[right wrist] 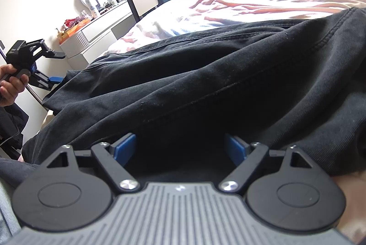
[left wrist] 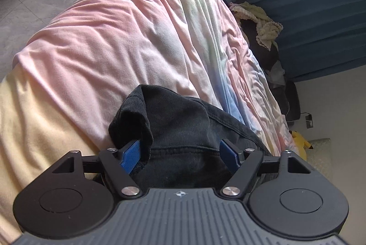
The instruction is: Fold clothes
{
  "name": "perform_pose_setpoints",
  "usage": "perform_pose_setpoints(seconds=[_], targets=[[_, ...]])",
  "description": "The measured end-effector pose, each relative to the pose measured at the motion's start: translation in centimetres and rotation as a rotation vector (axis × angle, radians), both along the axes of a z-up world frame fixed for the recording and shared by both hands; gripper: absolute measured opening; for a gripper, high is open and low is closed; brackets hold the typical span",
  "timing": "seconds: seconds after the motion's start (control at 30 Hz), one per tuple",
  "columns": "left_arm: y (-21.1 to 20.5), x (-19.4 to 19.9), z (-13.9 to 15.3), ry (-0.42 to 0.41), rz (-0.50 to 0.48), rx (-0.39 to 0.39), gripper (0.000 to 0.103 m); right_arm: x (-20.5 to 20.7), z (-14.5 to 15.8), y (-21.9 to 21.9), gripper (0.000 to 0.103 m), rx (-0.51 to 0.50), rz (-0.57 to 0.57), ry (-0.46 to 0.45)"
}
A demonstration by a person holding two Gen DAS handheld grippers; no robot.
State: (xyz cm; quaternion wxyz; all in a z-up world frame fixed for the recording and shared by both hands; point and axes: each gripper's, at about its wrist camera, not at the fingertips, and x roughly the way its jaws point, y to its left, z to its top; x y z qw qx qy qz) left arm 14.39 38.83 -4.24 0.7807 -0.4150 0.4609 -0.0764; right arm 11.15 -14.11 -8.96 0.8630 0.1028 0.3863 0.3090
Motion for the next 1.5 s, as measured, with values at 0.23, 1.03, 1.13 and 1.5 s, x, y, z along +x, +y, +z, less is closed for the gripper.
perform_pose_setpoints(seconds=[0.23,1.03,1.13,1.5], targets=[[0.5,0.7,-1.4,0.029,0.086,0.008,0.078,-0.1,0.0,0.0,0.086,-0.008,0.004,-0.006],[-4.4,8.4,10.2,-0.306,0.242,0.368,0.004,-0.5,0.1,-0.1,0.086,0.008,-0.005,-0.016],[-3.8,9.2,5.5,-0.222,0.266,0.356,0.004,-0.4,-0.1,-0.1,0.086,0.012,-0.007,-0.009],[-3.6,4.6,2.5,-0.054,0.199,0.384,0.074,0.2,0.0,-0.2,0.086,0.030,-0.011,0.007]])
